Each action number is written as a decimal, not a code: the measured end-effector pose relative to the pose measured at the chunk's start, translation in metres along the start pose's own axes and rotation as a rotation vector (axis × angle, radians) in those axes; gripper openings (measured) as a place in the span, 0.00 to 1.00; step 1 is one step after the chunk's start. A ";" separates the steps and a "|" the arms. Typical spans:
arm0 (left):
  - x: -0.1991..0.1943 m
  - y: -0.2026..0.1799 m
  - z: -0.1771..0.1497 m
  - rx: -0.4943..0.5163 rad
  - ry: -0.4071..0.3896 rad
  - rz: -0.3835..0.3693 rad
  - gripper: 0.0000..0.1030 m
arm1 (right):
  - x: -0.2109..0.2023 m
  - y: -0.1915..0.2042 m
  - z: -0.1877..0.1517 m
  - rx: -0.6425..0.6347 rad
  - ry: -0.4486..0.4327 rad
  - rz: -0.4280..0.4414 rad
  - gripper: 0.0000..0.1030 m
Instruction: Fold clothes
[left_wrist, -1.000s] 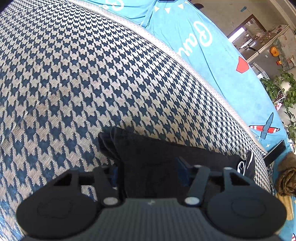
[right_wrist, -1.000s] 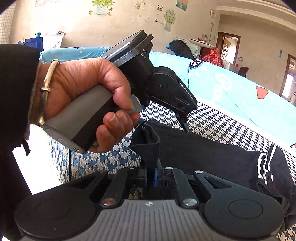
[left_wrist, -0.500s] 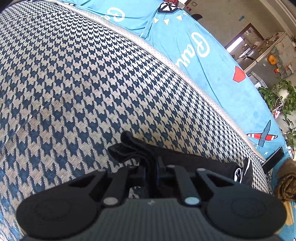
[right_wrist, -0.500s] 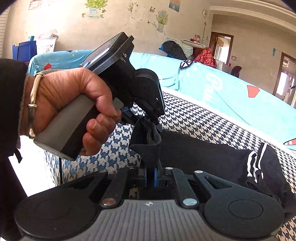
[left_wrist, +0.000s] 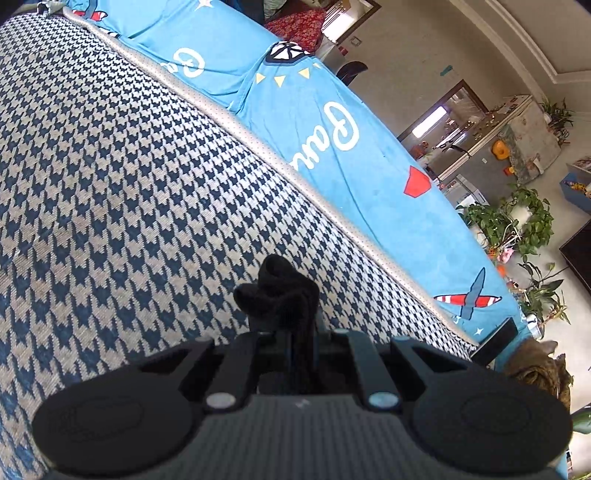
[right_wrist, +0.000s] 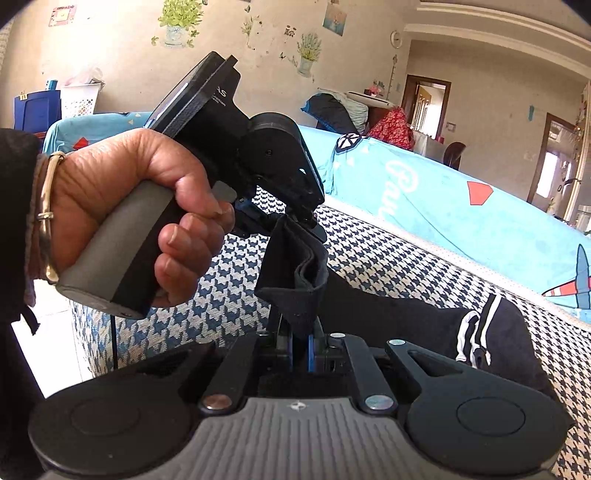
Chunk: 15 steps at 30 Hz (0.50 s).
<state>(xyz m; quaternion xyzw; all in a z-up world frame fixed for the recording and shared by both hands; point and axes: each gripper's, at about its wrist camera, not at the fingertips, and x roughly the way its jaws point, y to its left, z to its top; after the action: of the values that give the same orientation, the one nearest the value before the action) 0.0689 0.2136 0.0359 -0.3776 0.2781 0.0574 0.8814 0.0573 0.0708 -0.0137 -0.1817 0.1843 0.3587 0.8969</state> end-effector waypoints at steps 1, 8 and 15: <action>-0.001 -0.005 -0.001 0.006 -0.007 -0.011 0.08 | -0.002 -0.003 0.001 0.003 -0.004 -0.008 0.07; 0.007 -0.037 -0.005 0.007 -0.021 -0.093 0.08 | -0.019 -0.022 0.003 0.017 -0.032 -0.084 0.07; 0.023 -0.082 -0.017 0.055 -0.014 -0.178 0.08 | -0.040 -0.049 0.000 0.045 -0.052 -0.193 0.07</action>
<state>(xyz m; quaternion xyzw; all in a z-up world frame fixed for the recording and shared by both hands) 0.1062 0.1411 0.0661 -0.3759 0.2388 -0.0260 0.8950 0.0648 0.0149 0.0144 -0.1693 0.1506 0.2708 0.9356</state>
